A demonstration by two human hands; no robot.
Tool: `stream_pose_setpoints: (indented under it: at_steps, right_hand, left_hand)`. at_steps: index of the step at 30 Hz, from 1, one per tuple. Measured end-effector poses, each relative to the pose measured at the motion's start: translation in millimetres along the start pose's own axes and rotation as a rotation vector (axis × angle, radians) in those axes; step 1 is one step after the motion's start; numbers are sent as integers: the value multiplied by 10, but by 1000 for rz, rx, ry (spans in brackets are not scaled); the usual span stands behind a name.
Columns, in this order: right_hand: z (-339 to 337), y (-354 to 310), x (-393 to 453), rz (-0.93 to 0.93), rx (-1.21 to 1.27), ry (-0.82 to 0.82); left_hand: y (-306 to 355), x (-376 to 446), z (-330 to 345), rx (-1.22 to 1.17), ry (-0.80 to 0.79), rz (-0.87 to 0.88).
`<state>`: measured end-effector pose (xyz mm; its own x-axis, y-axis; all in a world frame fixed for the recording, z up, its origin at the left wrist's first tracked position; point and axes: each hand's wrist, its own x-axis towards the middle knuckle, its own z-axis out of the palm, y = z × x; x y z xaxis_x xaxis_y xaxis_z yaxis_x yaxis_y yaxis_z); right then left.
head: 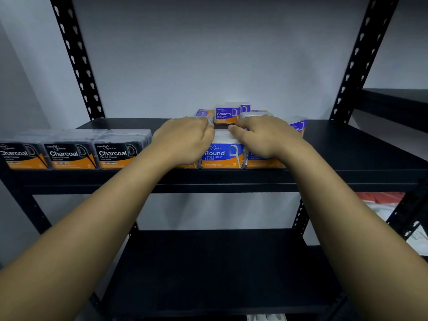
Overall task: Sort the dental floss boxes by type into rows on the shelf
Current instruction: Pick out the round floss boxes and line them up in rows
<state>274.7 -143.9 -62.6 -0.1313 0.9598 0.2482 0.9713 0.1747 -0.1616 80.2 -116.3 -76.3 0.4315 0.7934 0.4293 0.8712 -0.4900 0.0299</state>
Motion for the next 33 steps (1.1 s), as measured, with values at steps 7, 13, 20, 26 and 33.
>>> stream_pose_setpoints:
  at_steps: [7,13,20,26,33]
  right_hand:
    - [-1,-14,-16,9,3,1]
    - [8,-7,-18,13,3,13]
    - [8,-13,-11,9,-1,-5]
    - [14,-7,19,8,-4,-21]
    - [-27,-27,-26,9,-15,-35]
  left_hand:
    - [23,-11,-29,-5,-22,-6]
    - [29,-8,-31,-14,-26,-29]
    - [27,0,-39,-61,-44,-36]
    - [38,5,-22,-76,-45,-73]
    - [66,10,-66,-19,-78,-69]
